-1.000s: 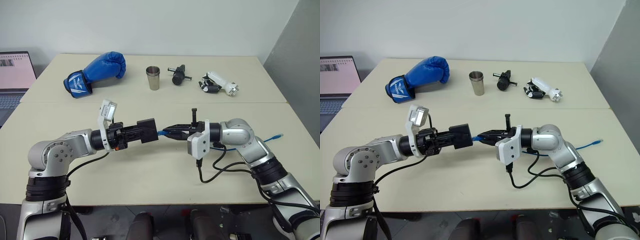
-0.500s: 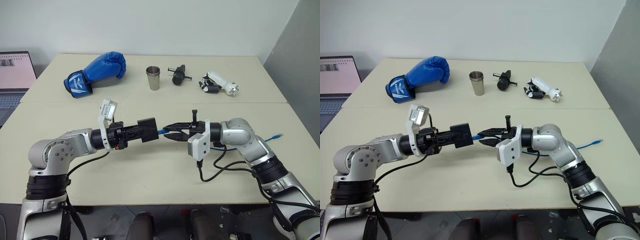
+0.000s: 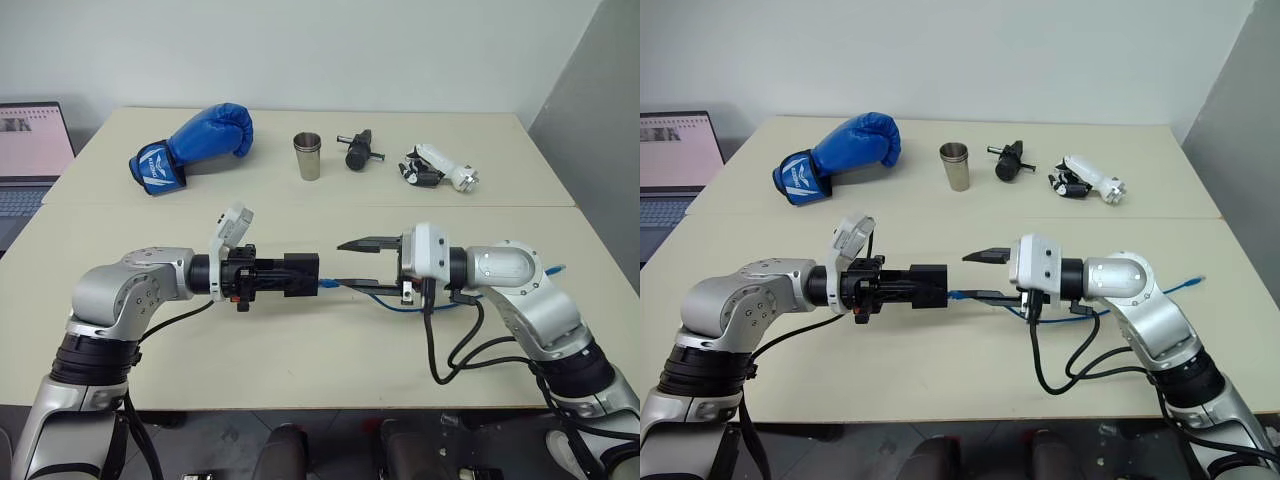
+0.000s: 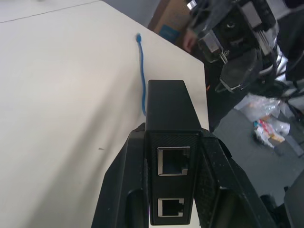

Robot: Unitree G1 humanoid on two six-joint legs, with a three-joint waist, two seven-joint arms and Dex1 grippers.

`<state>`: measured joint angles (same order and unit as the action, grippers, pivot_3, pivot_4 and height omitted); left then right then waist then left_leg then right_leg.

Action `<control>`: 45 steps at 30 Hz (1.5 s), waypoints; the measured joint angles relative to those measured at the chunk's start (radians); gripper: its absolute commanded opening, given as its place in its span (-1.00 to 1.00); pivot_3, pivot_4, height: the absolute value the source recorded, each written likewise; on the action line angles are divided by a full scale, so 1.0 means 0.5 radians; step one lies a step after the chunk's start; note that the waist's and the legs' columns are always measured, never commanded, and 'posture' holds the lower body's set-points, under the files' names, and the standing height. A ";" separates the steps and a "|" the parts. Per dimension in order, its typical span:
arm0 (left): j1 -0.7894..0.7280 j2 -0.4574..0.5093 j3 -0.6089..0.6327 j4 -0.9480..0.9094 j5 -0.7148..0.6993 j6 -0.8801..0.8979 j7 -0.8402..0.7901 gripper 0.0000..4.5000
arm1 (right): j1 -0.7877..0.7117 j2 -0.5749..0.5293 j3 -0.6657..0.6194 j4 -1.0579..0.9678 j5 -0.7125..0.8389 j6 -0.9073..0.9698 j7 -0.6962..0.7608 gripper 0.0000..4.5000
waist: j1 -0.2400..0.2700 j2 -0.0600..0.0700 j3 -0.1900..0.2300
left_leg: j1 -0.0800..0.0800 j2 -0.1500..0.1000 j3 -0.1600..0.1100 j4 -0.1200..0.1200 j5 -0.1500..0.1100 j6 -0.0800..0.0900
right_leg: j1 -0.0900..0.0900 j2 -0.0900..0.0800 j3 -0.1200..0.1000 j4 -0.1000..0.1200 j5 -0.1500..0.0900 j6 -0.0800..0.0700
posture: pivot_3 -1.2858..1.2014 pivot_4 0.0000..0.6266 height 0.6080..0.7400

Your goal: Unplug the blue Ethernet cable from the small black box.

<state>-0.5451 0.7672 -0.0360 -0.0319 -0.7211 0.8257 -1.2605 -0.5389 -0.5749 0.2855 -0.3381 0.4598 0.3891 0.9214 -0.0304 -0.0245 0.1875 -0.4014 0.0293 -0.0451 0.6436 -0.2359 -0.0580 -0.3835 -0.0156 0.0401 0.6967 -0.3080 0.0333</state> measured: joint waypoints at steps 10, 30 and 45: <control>-0.075 0.028 0.000 0.062 0.087 -0.103 -0.138 -0.64 | -0.031 0.213 -0.091 0.104 0.223 0.573 -0.181 0.00 | -0.005 0.000 0.000 | -0.004 0.001 0.009 -0.001 0.000 0.000 | -0.005 0.002 0.000 -0.001 -0.001 0.000 | 0.03 -0.52 1.00; -0.072 0.028 0.001 0.082 0.112 -0.124 -0.172 -0.64 | -0.110 0.342 -0.095 0.224 0.300 0.812 -0.103 0.00 | -0.006 0.000 0.000 | -0.007 0.001 0.010 -0.001 0.000 0.001 | -0.009 0.004 -0.002 0.000 -0.001 0.000 | 0.03 -0.52 1.00; -0.072 0.027 0.001 0.083 0.117 -0.131 -0.172 -0.64 | -0.143 0.388 -0.036 0.297 0.224 0.817 -0.089 0.00 | -0.006 0.000 0.000 | -0.008 0.001 0.010 -0.001 0.000 0.000 | -0.010 0.004 -0.002 0.000 -0.001 0.000 | 0.03 -0.52 1.00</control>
<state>-0.5809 0.7807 -0.0357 0.0097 -0.6628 0.7601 -1.3464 -0.6102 -0.3808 0.2677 -0.1895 0.5720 0.7975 0.8771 -0.0334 -0.0244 0.1876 -0.4055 0.0297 -0.0402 0.6432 -0.2361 -0.0577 -0.3883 -0.0138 0.0390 0.6965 -0.3083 0.0334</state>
